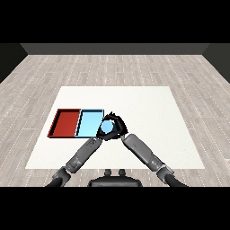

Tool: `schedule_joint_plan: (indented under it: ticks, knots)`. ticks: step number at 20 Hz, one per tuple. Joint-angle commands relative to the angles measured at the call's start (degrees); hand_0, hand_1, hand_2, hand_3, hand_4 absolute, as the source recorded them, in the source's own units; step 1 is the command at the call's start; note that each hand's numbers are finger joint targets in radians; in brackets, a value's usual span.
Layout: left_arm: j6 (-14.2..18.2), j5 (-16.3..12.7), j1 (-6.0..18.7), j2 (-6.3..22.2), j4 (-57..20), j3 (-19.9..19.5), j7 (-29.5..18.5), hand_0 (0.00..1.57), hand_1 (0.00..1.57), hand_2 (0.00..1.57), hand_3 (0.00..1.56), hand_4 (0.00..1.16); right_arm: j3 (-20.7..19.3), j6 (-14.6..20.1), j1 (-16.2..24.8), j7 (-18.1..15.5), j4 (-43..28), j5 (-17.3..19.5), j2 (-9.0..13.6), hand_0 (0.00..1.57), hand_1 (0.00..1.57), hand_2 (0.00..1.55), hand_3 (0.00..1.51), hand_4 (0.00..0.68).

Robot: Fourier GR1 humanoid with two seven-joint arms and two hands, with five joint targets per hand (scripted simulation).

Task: Pick the blue can and put it in the blue box

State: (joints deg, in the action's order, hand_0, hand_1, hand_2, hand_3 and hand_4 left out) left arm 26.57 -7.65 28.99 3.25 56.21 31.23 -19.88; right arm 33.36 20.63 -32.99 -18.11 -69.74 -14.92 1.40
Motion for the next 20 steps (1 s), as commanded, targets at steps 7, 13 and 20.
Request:
schedule_joint_plan:
  ticks: [7, 13, 20]
  knots:
    - [5.88, -6.52, -3.63, -3.12, 3.29, 3.01, -2.97, 0.77, 0.77, 0.82, 0.68, 0.67, 2.93, -0.05, -1.83, -0.71, 2.04, -4.61, -1.33, 1.44, 1.44, 1.45, 1.39, 0.606]
    - [-2.85, -7.79, -2.28, -3.16, 2.93, -5.19, -2.69, 0.91, 0.91, 0.94, 0.83, 0.65, 1.14, -1.46, -0.61, -3.10, 2.96, -6.12, -1.33, 1.44, 1.44, 1.45, 1.39, 0.583]
    - [-1.74, -10.13, -3.17, -3.19, -0.83, -4.92, -3.39, 1.57, 1.57, 1.54, 1.47, 0.76, -2.12, -3.52, 2.15, 1.80, -3.23, -7.63, -0.29, 1.09, 1.09, 1.12, 0.80, 0.000]
